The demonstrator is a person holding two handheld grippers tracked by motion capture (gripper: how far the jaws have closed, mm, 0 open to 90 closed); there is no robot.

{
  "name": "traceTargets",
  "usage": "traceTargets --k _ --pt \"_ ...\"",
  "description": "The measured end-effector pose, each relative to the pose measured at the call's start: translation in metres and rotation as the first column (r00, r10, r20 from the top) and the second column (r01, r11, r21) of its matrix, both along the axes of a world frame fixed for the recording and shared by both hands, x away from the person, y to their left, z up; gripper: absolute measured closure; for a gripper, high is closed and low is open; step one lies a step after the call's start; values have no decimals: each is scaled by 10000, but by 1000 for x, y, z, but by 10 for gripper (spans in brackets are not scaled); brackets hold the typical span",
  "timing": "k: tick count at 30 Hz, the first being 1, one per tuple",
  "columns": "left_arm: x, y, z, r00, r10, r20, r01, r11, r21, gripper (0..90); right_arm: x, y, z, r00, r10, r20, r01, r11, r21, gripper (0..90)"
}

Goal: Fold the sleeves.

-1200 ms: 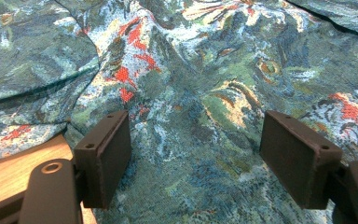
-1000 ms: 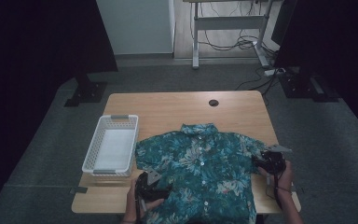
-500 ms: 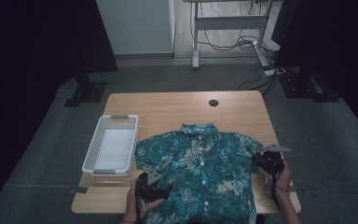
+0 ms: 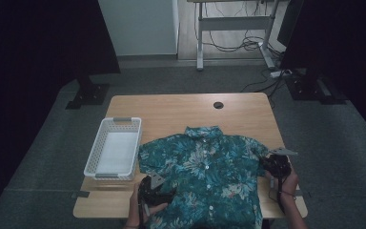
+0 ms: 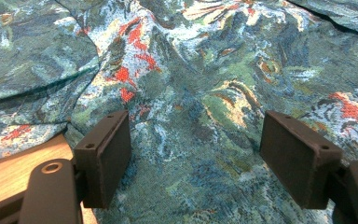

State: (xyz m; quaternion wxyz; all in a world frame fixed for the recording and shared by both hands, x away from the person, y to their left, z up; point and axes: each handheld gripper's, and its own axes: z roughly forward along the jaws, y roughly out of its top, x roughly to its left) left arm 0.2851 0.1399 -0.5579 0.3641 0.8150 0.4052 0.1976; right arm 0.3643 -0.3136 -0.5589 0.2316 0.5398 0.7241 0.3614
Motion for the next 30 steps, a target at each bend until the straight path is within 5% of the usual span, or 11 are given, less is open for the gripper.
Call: traceTargets --k 30 --pt "0 0 0 10000 2 4 -2 10000 12 247 -9 12 26 9958 29 920 -35 10000 69 857"
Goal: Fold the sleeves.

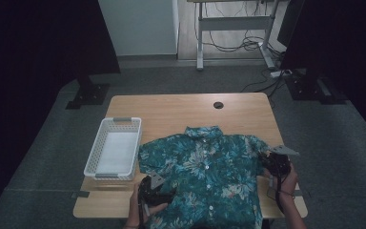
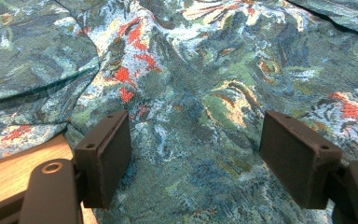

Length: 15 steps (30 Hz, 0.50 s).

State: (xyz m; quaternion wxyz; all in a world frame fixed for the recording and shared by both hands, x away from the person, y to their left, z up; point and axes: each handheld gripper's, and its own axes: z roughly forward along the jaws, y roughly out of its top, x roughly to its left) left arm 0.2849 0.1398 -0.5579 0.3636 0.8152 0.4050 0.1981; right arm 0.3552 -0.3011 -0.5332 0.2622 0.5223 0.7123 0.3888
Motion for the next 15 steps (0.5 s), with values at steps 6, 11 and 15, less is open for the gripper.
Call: traceTargets --k 6,11,15 --pt "0 0 0 10000 -1 1 1 10000 -1 247 0 8 4 9999 54 107 -54 10000 -20 853" --pt "0 0 0 10000 -4 2 4 10000 -12 247 1 15 7 9997 144 211 -143 9999 -77 853" --pt "0 0 0 10000 -7 9 7 10000 1 249 1 20 9 9994 210 261 -207 9997 -98 853"
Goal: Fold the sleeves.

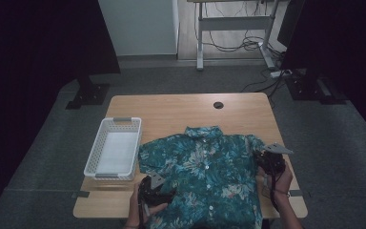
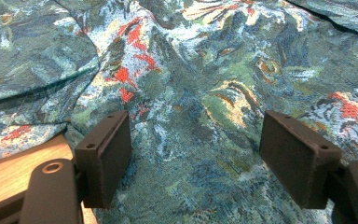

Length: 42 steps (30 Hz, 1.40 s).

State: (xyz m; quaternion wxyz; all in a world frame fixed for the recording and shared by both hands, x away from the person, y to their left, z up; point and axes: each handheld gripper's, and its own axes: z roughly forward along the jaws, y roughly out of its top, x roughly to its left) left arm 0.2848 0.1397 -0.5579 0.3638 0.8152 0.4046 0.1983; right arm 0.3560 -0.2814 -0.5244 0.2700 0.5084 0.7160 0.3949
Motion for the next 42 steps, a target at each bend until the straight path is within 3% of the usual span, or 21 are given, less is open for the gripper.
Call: traceTargets --k 27,42 --pt "0 0 0 10000 -2 1 2 10000 -3 250 -4 18 7 9988 325 358 -322 9994 -88 846" --pt "0 0 0 10000 -8 3 8 10000 -6 252 0 39 5 9975 608 361 -596 9977 -334 833"
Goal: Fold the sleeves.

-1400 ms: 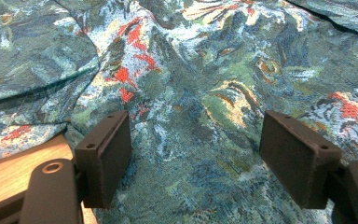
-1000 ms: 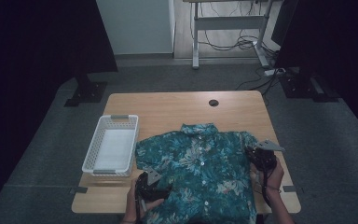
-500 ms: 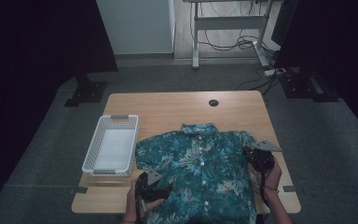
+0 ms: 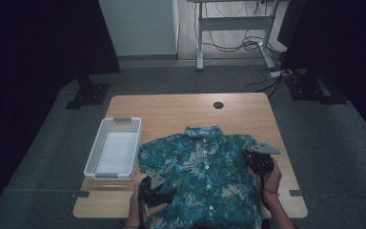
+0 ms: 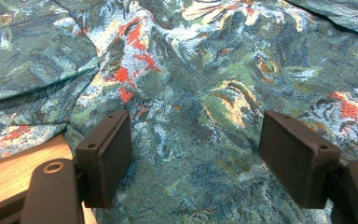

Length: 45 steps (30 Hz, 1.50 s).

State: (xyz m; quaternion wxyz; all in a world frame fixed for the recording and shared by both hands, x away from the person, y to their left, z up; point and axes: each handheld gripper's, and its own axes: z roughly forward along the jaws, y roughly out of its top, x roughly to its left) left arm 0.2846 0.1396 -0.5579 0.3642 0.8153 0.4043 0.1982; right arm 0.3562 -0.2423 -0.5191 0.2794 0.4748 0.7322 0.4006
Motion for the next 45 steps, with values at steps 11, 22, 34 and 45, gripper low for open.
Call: traceTargets --k 11,22,34,45 --pt "0 0 0 10000 -6 -15 6 10000 -13 253 0 20 -6 9897 1227 -738 -1204 9921 350 601" --pt "0 0 0 10000 -8 -14 8 10000 -10 254 -6 0 -10 9910 921 -968 -876 9949 500 535" --pt "0 0 0 10000 -8 -1 8 10000 -7 254 -13 -2 -21 9854 961 -1408 -906 9949 450 520" --pt "0 0 0 10000 -3 19 3 10000 -9 254 -18 -6 -35 9765 921 -1947 -820 9949 589 485"
